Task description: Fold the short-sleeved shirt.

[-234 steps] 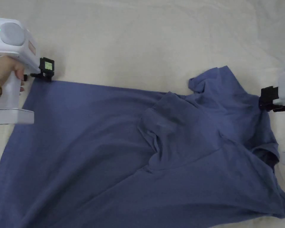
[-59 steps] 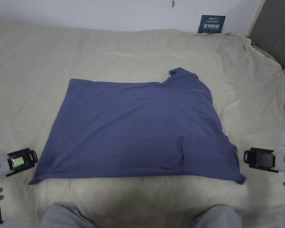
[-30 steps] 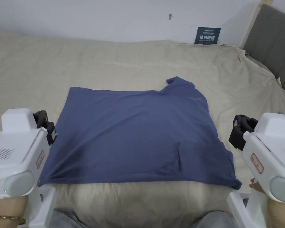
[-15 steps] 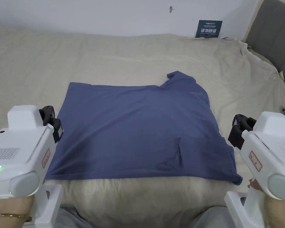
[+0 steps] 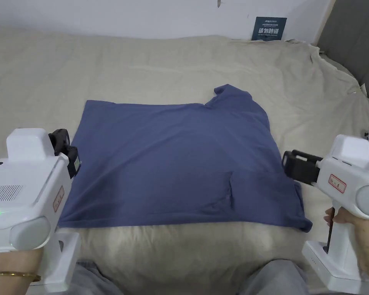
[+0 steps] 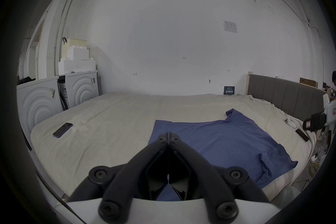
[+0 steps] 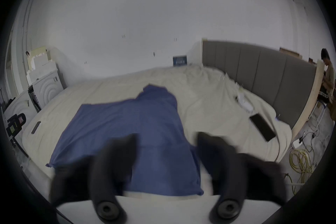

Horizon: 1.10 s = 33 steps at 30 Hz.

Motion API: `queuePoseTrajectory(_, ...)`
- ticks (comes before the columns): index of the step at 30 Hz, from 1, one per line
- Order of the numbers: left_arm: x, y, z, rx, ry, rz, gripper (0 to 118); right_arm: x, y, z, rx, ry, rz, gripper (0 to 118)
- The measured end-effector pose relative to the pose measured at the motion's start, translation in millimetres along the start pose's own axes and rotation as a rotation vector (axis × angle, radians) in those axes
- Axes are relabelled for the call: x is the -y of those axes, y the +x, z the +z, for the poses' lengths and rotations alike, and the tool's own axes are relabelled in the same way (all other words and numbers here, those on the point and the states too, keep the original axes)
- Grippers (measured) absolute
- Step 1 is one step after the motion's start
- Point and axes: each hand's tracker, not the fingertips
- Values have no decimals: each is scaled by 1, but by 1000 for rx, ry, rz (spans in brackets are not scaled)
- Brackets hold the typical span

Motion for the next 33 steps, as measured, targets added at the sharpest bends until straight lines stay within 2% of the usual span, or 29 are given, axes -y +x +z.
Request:
queuePoseTrajectory(4, 1, 0, 0, 4, -3, -2, 0, 21, 9, -17, 20, -159, 4, 105)
queuePoseTrajectory(8, 4, 0, -2, 3, -17, -5, 0, 51, 24, -36, 57, -308, -28, 105)
queuePoseTrajectory(10, 5, 0, -2, 4, -22, -2, 0, 65, 30, -43, 64, -354, -50, 105)
queuePoseTrajectory(16, 9, 1, -5, 9, -48, -3, 0, 93, 39, -53, 92, -393, -44, 103)
queuePoseTrajectory(17, 10, 1, -6, 9, -51, -6, 0, 94, 40, -54, 94, -384, -48, 98)
queuePoseTrajectory(18, 11, 1, -6, 10, -55, -7, 0, 94, 40, -55, 96, -380, -52, 83)
queuePoseTrajectory(21, 12, 1, -7, 12, -65, -10, 0, 94, 42, -59, 85, -376, -58, 16)
queuePoseTrajectory(22, 13, 1, -7, 12, -69, -11, 0, 94, 41, -60, 87, -377, -55, 6)
queuePoseTrajectory(23, 13, 0, -7, 9, -71, -11, 0, 96, 58, -73, 102, -368, -44, 5)
queuePoseTrajectory(25, 14, 0, -6, 6, -76, -6, 0, 95, 63, -74, 92, -358, -39, 4)
queuePoseTrajectory(28, 15, -1, -9, 1, -97, 8, 0, 95, 50, -65, 92, -352, -14, 4)
queuePoseTrajectory(29, 16, -2, -10, 1, -103, 16, 6, 93, 52, -64, 91, -351, -12, 4)
queuePoseTrajectory(31, 16, -5, -14, 8, -150, 47, 9, 94, 59, -69, 88, -347, -13, 4)
queuePoseTrajectory(32, 15, -8, -17, 20, -180, 71, 15, 92, 61, -69, 87, -340, -11, 4)
queuePoseTrajectory(33, 15, -11, -20, 25, -203, 90, 37, 90, 63, -69, 85, -338, -8, 4)
